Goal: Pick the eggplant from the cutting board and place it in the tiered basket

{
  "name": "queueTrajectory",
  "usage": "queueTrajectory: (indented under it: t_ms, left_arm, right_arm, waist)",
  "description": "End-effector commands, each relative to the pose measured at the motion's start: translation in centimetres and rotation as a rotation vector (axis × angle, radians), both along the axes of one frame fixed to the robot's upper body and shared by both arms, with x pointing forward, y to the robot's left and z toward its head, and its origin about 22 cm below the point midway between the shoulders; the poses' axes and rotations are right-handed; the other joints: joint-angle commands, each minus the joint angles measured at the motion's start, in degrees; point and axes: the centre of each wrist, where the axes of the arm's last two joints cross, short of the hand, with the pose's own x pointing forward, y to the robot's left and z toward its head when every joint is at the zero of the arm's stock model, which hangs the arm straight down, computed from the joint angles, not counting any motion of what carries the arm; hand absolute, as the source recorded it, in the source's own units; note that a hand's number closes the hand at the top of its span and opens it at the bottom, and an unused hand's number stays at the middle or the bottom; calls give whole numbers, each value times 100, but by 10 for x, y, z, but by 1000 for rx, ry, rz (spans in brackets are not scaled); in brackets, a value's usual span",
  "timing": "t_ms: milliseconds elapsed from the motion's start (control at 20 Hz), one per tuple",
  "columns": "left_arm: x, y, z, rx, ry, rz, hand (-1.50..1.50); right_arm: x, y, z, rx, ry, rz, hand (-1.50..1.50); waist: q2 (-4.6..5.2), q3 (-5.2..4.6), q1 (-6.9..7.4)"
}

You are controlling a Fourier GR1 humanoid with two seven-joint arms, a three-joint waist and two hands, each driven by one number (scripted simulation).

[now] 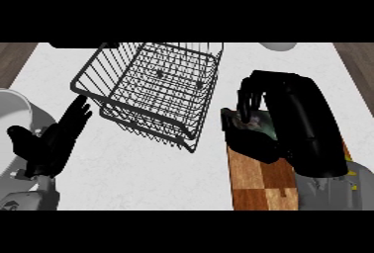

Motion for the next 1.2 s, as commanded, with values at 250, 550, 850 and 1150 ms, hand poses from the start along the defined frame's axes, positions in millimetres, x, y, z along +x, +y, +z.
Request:
queueTrajectory:
  t_ms: [250, 550, 850, 1150]
  left_arm:
    - [-15, 12, -4, 4, 0, -2, 0]
    - [6, -1, 6, 3, 15, 0, 0]
    - [2, 4, 17, -1, 0, -7, 0]
    - [8, 3, 11, 8, -3, 7, 0]
  right_arm:
    - [36, 88, 21, 28, 62, 8, 150]
    - [55, 109, 0, 0, 121, -26, 150]
    - [76, 134, 3, 1, 148, -37, 150]
    - [96, 136, -40, -42, 126, -71, 150]
  waist:
    - [2, 5, 10]
    - [5, 6, -30]
    - [5, 6, 21]
    - [16, 6, 22]
